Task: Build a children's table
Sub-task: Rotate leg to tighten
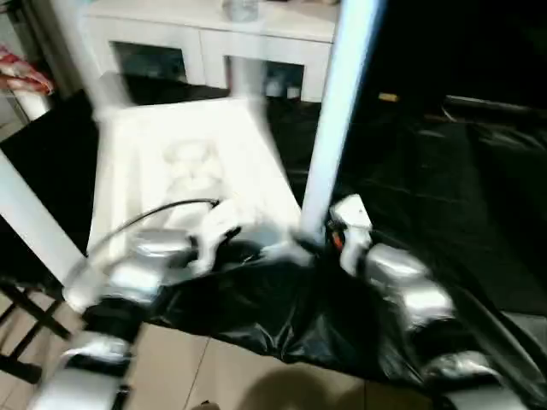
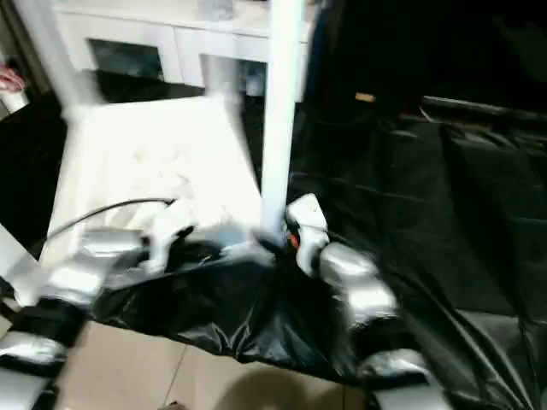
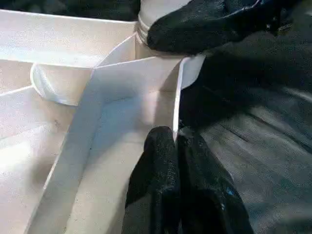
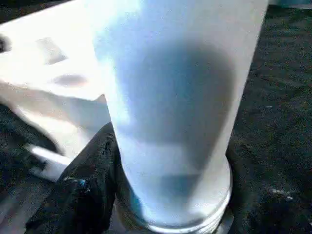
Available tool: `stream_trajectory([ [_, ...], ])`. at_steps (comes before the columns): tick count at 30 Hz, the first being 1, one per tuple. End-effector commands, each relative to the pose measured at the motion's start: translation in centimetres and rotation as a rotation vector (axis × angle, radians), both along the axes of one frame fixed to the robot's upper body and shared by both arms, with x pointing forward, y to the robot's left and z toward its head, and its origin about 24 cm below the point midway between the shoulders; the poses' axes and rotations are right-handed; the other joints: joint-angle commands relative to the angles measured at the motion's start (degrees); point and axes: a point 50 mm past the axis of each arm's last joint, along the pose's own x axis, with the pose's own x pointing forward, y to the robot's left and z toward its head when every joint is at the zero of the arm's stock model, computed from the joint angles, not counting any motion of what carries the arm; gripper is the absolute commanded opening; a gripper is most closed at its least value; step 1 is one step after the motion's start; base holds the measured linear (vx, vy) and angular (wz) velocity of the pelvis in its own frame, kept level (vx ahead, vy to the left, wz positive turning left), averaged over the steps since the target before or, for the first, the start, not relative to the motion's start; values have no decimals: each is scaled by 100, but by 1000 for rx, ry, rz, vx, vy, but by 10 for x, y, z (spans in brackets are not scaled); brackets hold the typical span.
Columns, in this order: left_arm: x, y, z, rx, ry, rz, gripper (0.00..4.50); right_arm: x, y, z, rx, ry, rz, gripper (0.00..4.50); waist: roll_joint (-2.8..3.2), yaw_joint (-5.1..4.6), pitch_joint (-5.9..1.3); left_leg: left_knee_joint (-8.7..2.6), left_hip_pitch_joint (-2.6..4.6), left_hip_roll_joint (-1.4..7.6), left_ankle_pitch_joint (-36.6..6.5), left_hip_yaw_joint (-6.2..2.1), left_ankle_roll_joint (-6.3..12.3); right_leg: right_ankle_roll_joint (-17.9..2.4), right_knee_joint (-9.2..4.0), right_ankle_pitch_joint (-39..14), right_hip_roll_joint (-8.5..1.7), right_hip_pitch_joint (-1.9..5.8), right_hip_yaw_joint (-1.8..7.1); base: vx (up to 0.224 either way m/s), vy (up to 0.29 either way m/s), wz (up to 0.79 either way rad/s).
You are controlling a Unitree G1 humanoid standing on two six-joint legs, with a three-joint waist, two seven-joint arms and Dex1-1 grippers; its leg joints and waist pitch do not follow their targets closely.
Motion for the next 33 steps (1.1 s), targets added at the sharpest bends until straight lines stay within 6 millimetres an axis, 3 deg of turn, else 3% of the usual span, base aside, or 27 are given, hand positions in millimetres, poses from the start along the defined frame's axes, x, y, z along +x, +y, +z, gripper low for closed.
stream_trajectory([
  [1,2,-34,4,-98,-30,31,0,-13,47,-11,-7,67,125,268,-72,16,-268,-417,7,378,-995,-189,176,-860,-569,-1639,-570,206,427,0,0,0],
  [5,-3,-44,2,-103,-35,-7,0,-15,59,-7,-2,33,167,268,-76,25,-290,-393,-27,364,-726,-179,301,-966,-504,-1018,-563,240,413,0,0,0],
  [7,-5,-46,1,-93,-38,-31,0,-15,60,-5,4,13,181,338,-54,29,-297,-387,-19,371,-677,-174,364,-1025,-484,-804,-555,233,408,0,0,0],
  [10,-9,-43,0,-74,-46,-88,0,-12,51,-1,13,-5,197,344,-43,32,-295,-386,-26,364,-724,-170,368,-1041,-489,-793,-552,239,405,0,0,0],
  [12,-13,-37,2,-72,-37,-147,0,-10,38,3,-10,-26,251,384,-47,41,-289,-399,-19,371,-823,-178,351,-1015,-508,-966,-561,245,406,0,0,0],
  [16,-17,-25,3,-67,-13,-216,0,-13,19,8,-46,-40,382,384,-41,38,-312,-373,-29,376,-643,-172,438,-1100,-444,-503,-533,266,397,0,0,0],
  [17,-18,-20,3,-60,-4,-240,0,-16,12,10,-57,-37,452,384,-44,70,-329,-341,-24,369,-521,-155,546,-1213,-399,-126,-514,281,385,0,0,0],
  [19,-19,-16,3,-55,5,-263,0,-19,6,10,-70,-33,513,384,-48,85,-327,-327,-27,380,-500,-143,640,-1279,-379,59,-514,262,384,0,0,0],
  [22,-22,-7,5,-52,26,-311,0,-27,-3,12,-79,-15,628,384,-46,127,-320,-327,-20,396,-548,-140,679,-1321,-384,-43,-523,254,377,0,0,0],
  [26,-23,2,5,-51,54,-343,0,-32,-11,12,-95,15,722,384,-45,147,-311,-341,-16,404,-708,-149,584,-1292,-413,-349,-532,250,376,0,0,0],
  [30,-24,2,8,-68,71,-373,0,-36,-12,14,-71,47,788,348,-82,164,-300,-345,-17,399,-735,-152,534,-1255,-432,-562,-537,258,383,0,0,0],
  [33,-25,4,9,-75,84,-395,0,-39,-10,15,-56,63,828,314,-76,205,-309,-334,-16,402,-662,-149,550,-1253,-416,-510,-542,247,385,0,0,0],
])
